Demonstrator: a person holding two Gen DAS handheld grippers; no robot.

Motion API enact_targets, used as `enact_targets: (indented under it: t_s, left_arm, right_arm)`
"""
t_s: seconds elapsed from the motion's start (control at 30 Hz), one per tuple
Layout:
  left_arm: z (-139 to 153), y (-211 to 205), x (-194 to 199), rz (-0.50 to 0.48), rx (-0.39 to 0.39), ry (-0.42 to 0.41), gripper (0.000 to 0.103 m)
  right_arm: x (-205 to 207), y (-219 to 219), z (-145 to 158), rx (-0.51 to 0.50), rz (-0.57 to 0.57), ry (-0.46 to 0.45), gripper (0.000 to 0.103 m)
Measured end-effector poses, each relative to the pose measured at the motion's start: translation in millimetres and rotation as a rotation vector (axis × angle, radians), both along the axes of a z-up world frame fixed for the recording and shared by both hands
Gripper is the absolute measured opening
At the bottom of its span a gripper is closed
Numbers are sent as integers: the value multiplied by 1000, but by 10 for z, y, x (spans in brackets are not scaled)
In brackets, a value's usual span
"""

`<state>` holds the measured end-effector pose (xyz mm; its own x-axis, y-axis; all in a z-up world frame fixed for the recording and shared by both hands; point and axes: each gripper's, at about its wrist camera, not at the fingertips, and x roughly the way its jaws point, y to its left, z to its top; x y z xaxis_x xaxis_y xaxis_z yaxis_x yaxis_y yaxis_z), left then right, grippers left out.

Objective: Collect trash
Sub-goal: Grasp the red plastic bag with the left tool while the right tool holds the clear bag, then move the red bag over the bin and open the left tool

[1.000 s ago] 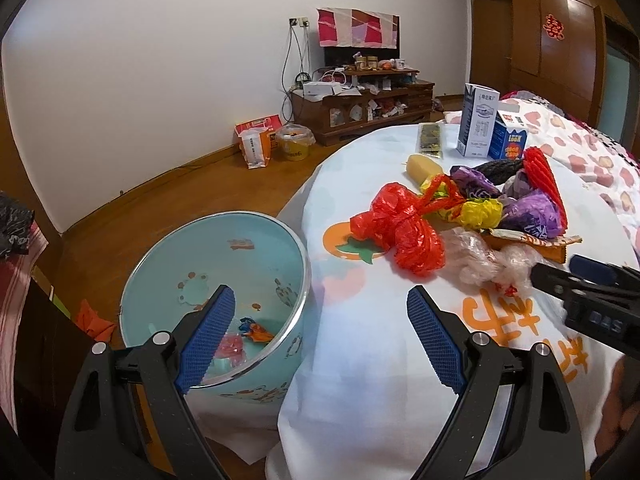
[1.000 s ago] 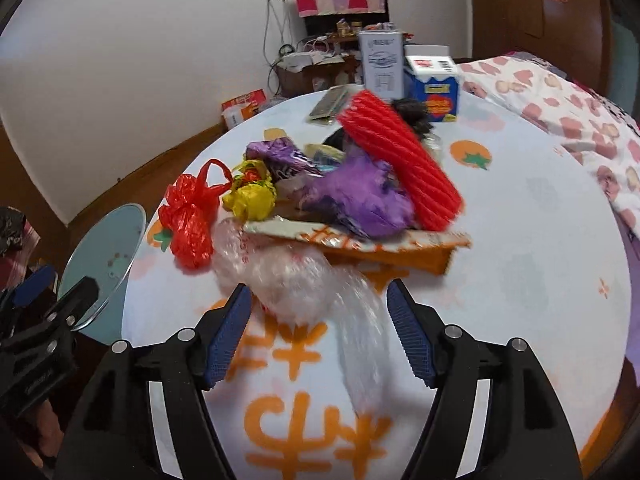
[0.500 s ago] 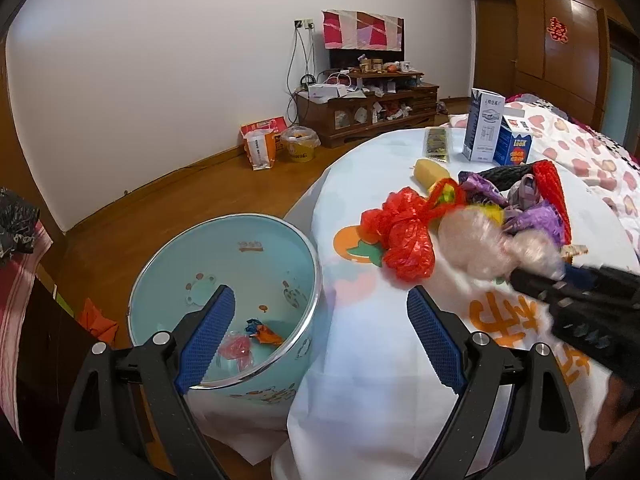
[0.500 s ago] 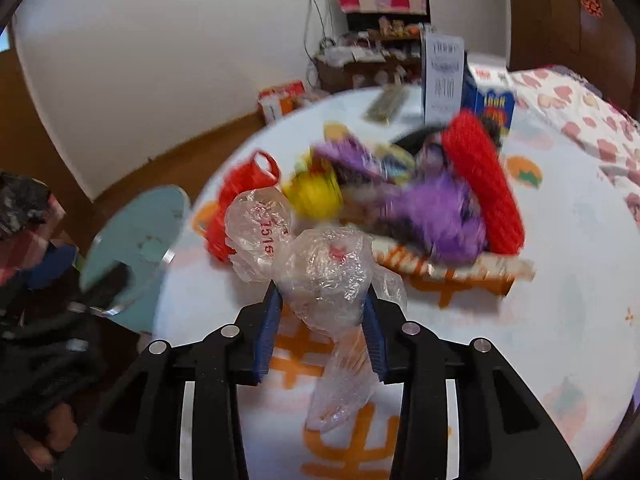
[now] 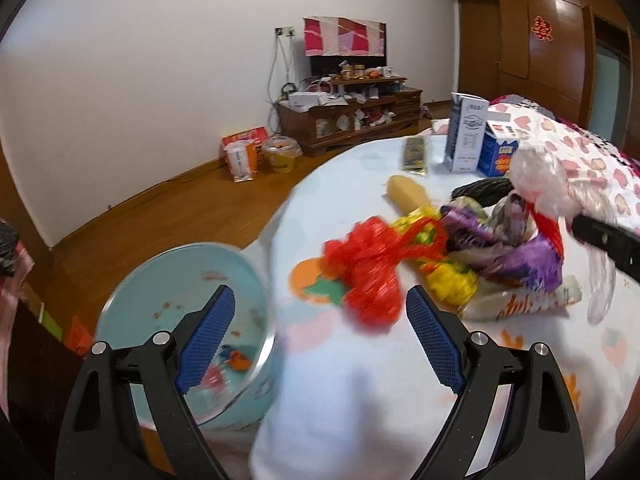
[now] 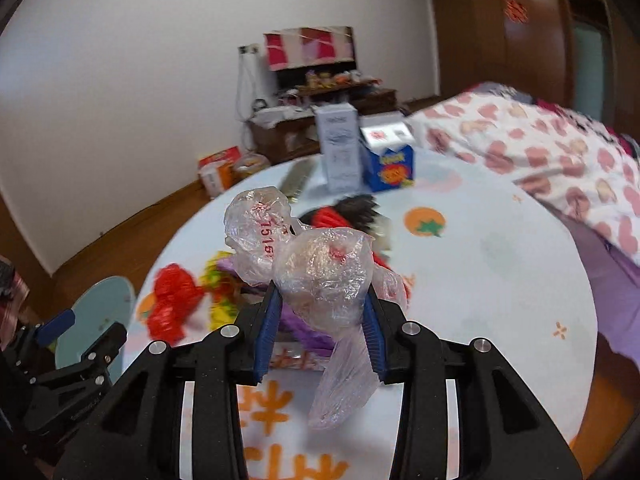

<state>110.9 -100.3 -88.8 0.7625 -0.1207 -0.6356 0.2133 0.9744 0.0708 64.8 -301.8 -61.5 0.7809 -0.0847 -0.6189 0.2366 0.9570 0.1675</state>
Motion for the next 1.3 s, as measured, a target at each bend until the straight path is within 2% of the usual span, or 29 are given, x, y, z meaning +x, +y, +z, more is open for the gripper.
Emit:
enact_targets:
  t_s: [0.2,0.33,0.4,0.5,0.77,1.3]
  left_arm:
    - [-225,-269,327,-4,7,61,73]
    - [-410,-330,464,-10,-2,129,52]
    - [-479,-331,494,-10,-1,150,35]
    - [-480,-311,478,-8,1,141,31]
    - [-242,-138,275,12,40,50,31]
    - [-89,610,-31,135,66,46,31]
  right_arm:
    - [20,-140,-104,35,-28,20,39]
    - [23,-123,-142,50,-21,29,39]
    - [39,-118,-158,51,-18,34,39]
    - [7,-60,-169,56,-19,40,39]
    - [-22,79,-112,43,-4,28,39]
    - [-8,803,-90,29,126,43,39]
